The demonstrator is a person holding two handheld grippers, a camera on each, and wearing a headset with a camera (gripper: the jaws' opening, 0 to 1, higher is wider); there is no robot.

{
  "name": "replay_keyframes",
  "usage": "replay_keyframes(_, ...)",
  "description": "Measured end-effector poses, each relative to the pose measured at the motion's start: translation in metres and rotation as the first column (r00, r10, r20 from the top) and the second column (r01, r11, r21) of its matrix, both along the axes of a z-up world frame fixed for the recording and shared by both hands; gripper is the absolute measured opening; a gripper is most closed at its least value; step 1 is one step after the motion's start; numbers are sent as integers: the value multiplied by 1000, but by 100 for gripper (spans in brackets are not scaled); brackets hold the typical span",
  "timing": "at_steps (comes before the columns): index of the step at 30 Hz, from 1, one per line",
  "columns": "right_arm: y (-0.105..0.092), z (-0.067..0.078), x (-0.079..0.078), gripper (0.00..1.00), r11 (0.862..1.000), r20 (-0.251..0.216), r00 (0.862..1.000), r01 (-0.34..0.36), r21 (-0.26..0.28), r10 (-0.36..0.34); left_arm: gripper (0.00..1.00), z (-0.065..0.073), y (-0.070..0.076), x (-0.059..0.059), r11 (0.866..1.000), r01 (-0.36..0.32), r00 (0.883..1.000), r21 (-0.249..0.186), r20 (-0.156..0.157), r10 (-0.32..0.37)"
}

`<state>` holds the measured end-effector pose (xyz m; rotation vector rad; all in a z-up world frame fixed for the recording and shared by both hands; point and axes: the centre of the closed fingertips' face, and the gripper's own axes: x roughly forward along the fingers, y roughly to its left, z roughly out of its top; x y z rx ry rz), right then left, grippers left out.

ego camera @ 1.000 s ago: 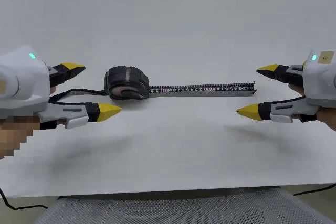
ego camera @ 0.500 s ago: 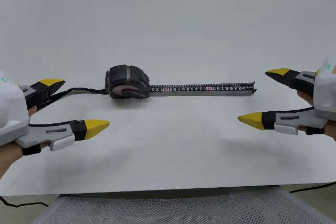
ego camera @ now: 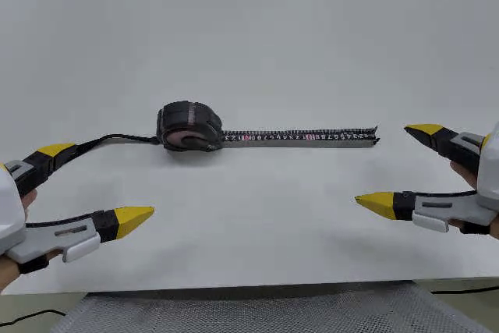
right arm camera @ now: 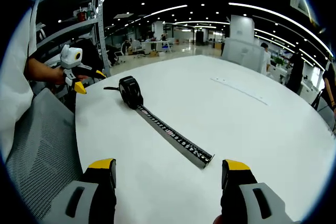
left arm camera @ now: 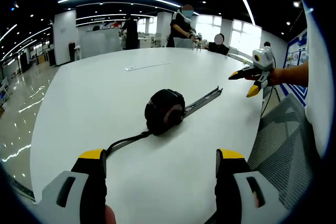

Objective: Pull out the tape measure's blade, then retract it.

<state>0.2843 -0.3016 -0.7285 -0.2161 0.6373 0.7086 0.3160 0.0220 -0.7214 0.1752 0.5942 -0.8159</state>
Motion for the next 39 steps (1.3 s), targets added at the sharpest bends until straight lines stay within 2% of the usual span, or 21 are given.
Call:
replay_keyframes(10, -1, -6, -20, 86, 999, -12, 999, 30, 12, -30, 86, -3, 10, -17, 999, -41, 999, -17, -14, 41)
replay_keyframes(15, -4, -8, -27, 89, 998, -12, 998, 57, 28, -57, 86, -9, 12, -26, 999, -36, 999, -2, -31, 36)
replay_keyframes(25, 6, -6, -34, 90, 996, 11, 997, 82, 44, -83, 87, -9, 8, -30, 998, -47, 998, -32, -42, 45)
replay_keyframes(31, 11, -9, -33, 90, 995, 15, 996, 84, 51, -84, 86, -6, 3, -26, 999, -35, 999, -36, -28, 34)
replay_keyframes(39, 10, -10, -31, 90, 995, 17, 997, 79, 55, -80, 86, -5, 1, -24, 999, -30, 999, -37, -24, 29)
